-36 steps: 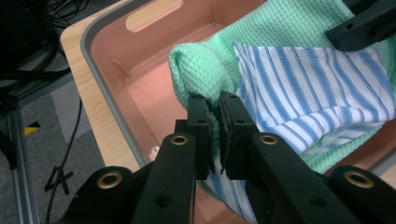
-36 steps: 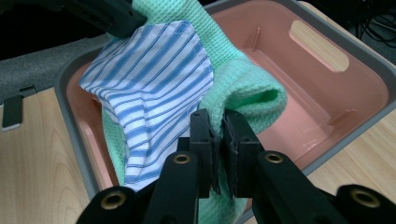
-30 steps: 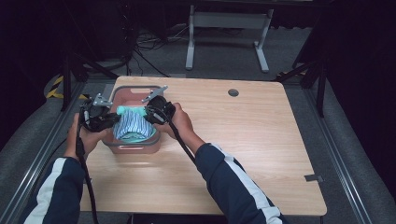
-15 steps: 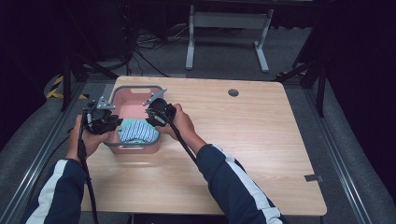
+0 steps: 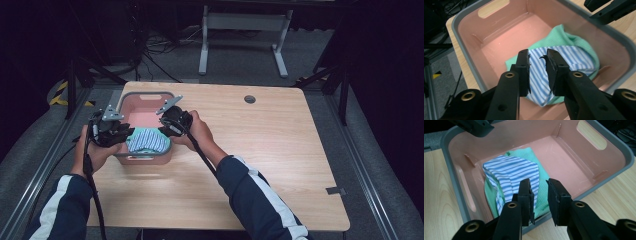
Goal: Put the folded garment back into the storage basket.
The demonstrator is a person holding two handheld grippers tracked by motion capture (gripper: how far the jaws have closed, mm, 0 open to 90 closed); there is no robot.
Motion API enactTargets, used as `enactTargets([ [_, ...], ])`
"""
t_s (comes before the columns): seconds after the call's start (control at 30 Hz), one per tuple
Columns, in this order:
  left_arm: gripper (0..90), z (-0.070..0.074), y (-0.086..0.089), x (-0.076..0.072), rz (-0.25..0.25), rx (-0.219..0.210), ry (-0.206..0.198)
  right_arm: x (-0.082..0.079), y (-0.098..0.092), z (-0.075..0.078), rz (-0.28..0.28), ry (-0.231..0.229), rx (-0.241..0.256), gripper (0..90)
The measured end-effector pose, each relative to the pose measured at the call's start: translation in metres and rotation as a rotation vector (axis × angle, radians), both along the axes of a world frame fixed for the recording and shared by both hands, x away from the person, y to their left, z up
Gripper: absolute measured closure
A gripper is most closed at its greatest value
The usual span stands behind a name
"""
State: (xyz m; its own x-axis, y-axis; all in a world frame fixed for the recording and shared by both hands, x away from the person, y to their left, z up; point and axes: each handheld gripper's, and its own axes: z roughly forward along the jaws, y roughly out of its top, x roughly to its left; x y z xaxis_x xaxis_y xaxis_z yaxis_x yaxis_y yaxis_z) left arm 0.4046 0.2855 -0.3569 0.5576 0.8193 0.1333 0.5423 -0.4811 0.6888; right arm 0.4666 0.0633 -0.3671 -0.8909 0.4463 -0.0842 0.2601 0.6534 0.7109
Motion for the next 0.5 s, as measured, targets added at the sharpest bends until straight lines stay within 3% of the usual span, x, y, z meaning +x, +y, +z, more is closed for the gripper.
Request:
enactTargets([
  [0.5,56.8,0.009,-0.029,-0.026,-0.049,-0.016,-0.067,-0.012,-0.035,0.016,0.003,-0.056,-0.035,63.7],
])
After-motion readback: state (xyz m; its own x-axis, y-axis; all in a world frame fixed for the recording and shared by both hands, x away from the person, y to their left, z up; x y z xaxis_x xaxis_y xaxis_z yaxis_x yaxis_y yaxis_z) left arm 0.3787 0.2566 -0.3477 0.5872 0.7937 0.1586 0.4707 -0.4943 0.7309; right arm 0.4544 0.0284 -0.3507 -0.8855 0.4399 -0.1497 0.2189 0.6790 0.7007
